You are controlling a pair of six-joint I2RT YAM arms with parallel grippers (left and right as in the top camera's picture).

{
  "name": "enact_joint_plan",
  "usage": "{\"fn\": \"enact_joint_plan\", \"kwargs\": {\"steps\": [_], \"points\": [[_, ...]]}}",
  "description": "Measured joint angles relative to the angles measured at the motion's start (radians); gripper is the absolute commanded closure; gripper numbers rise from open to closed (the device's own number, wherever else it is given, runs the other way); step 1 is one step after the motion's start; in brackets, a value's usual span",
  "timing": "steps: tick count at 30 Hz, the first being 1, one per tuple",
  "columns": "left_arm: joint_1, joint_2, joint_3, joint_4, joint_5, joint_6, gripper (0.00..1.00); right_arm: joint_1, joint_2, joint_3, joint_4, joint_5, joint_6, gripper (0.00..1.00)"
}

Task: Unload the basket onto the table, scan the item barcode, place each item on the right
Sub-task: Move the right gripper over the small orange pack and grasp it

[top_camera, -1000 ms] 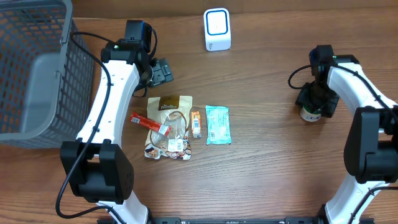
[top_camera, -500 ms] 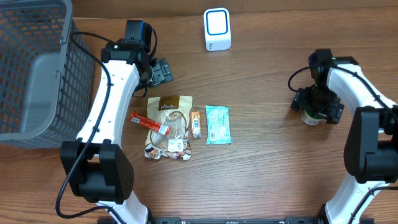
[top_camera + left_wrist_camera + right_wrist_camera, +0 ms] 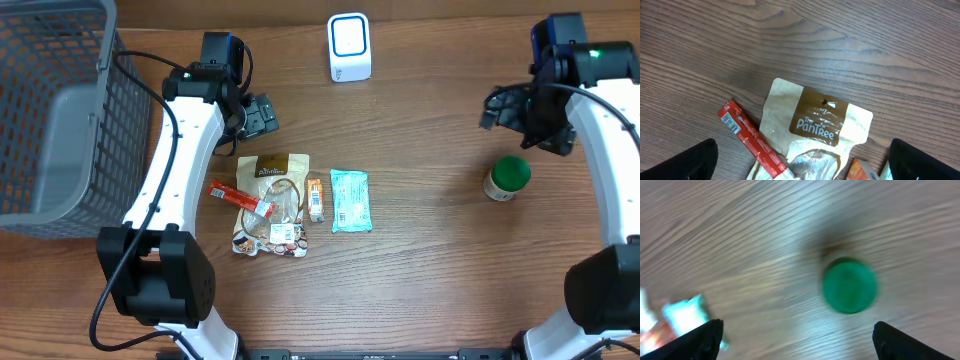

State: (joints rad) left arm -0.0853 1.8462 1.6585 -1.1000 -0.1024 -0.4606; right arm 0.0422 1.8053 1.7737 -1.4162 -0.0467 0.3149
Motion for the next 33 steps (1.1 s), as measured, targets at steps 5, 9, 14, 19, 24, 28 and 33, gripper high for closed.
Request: {"fn": "enact_joint_plan", "kwargs": {"steps": [5, 9, 14, 19, 24, 28, 33], "points": [[0.000, 0.000, 0.000, 0.000, 0.000, 0.000, 0.01, 0.067, 0.003, -0.033, 0.059, -0.138, -0.038, 0.10], [0.000, 0.000, 0.000, 0.000, 0.000, 0.000, 0.00, 0.150, 0.004, -0.087, 0.142, -0.185, -0.048, 0.17], [0.000, 0.000, 0.000, 0.000, 0.000, 0.000, 0.00, 0.282, 0.004, -0.191, 0.293, -0.211, -0.049, 0.28], [0.000, 0.000, 0.000, 0.000, 0.000, 0.000, 0.01, 0.426, 0.004, -0.317, 0.494, -0.219, -0.002, 0.37], [0.000, 0.000, 0.000, 0.000, 0.000, 0.000, 0.00, 0.558, 0.004, -0.426, 0.700, -0.220, 0.048, 0.43], [0.000, 0.000, 0.000, 0.000, 0.000, 0.000, 0.00, 0.652, 0.005, -0.459, 0.807, -0.208, 0.066, 0.44], [0.000, 0.000, 0.000, 0.000, 0.000, 0.000, 0.00, 0.737, 0.005, -0.459, 0.866, -0.120, 0.090, 0.44]]}}
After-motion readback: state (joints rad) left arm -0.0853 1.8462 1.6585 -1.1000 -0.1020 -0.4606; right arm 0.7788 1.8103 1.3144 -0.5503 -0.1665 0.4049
